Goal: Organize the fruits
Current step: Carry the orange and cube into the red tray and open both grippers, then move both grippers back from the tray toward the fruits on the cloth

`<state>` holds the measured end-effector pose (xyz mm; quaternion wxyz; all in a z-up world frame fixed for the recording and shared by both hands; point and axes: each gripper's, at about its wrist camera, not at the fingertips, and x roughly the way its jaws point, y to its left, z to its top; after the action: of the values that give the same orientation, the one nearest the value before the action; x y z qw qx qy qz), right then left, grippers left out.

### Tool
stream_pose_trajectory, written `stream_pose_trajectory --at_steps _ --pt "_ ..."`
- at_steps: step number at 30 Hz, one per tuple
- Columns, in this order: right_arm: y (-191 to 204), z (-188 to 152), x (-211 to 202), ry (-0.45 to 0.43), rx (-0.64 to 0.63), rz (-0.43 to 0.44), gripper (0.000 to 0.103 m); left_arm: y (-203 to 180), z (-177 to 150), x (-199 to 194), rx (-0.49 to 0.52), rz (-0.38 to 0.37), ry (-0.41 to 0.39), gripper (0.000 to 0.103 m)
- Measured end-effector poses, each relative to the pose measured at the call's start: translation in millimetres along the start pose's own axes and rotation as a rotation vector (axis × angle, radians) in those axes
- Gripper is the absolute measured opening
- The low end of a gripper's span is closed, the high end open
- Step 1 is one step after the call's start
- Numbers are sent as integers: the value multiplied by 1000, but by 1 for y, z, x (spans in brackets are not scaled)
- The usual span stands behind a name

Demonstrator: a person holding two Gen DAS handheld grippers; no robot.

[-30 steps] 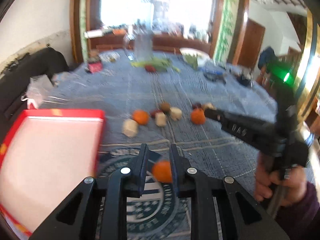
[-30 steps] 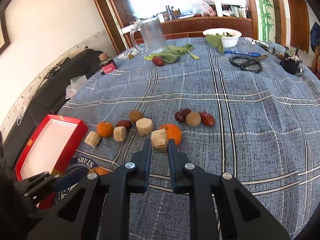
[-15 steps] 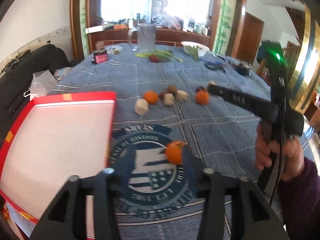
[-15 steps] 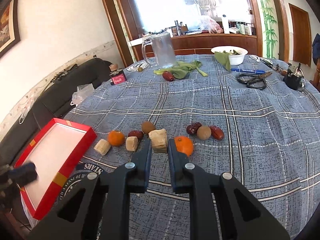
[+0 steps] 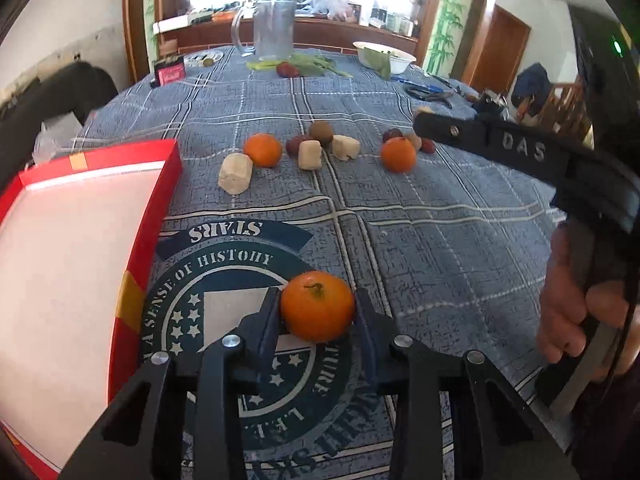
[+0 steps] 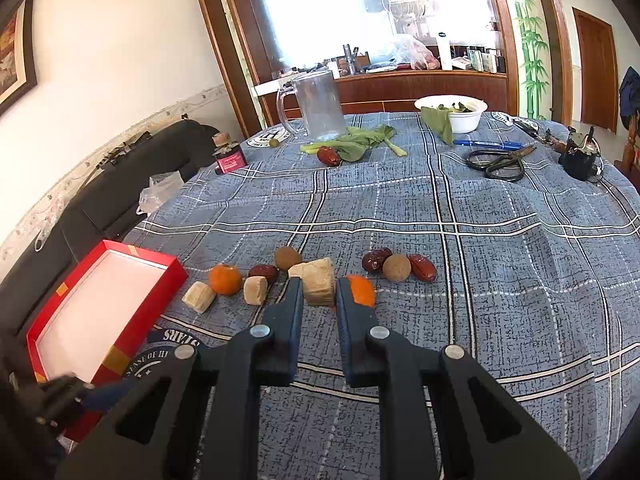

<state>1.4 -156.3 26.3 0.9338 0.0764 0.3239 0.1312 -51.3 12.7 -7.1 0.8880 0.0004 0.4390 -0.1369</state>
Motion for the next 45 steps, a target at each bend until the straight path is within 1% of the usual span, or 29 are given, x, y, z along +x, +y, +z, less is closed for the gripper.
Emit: stream_pose_trajectory --at_steps 3,6,9,12,14,16,17,19,20,21,22,24,25,26,28,30,32,34,36,38,39,40,42,43,45 --pt "0 -1 2 8 -1 2 18 -3 -1 -1 7 8 -4 34" --pt "0 -1 3 13 0 -1 18 -3 -3 -15 2 13 -38 34" --pt "-1 -1 1 -1 -7 -5 18 2 -1 -47 -3 6 -116 34" --pt "-1 -1 -1 -21 -14 -8 18 21 -2 -87 -29 35 -211 34" --pt "-1 -2 -1 -30 -23 -29 18 41 -7 -108 -52 81 -263 34" --pt "-1 -3 0 -26 -27 -40 18 60 -13 -120 -76 143 -277 34" --pt "0 -4 1 -21 -32 -48 18 75 -19 -124 -97 186 -279 34" --pt "3 -5 1 -18 -43 -61 18 95 -27 -126 -113 254 -265 34" --pt "6 -5 0 -18 -46 -64 18 105 -32 -124 -119 297 -245 34" --pt "9 -5 0 -13 -45 -55 18 114 -35 -121 -131 325 -228 34" --pt "15 -6 0 8 -41 -28 18 122 -37 -116 -145 345 -209 34" --pt "36 -8 -1 37 -51 28 18 142 -44 -110 -188 366 -169 34" --pt "56 -10 -2 49 -75 66 18 147 -49 -110 -206 373 -162 34" --pt "68 -12 -2 59 -88 95 18 154 -52 -111 -221 383 -159 34" --pt "114 -18 -1 84 -139 198 18 159 -53 -112 -227 403 -157 35" --pt "150 -24 0 107 -187 267 18 165 -53 -110 -234 416 -152 35" --pt "190 -32 4 151 -243 336 18 169 -59 -109 -238 424 -147 35" --pt "221 -43 13 193 -288 352 18 174 -64 -105 -241 426 -134 36" --pt "237 -53 24 229 -322 327 18 177 -67 -101 -243 433 -127 36" --pt "248 -65 35 277 -339 298 18 175 -67 -100 -227 451 -128 41" --pt "250 -68 40 297 -339 289 19 175 -67 -101 -226 460 -131 51" --pt "251 -70 46 335 -341 272 19 176 -67 -103 -230 472 -140 62" --pt "249 -72 48 363 -344 254 19 178 -67 -109 -234 503 -173 70" --pt "247 -70 45 360 -346 245 19 178 -67 -112 -234 519 -184 72" --pt "242 -64 37 338 -337 259 19 181 -67 -120 -242 547 -212 74"
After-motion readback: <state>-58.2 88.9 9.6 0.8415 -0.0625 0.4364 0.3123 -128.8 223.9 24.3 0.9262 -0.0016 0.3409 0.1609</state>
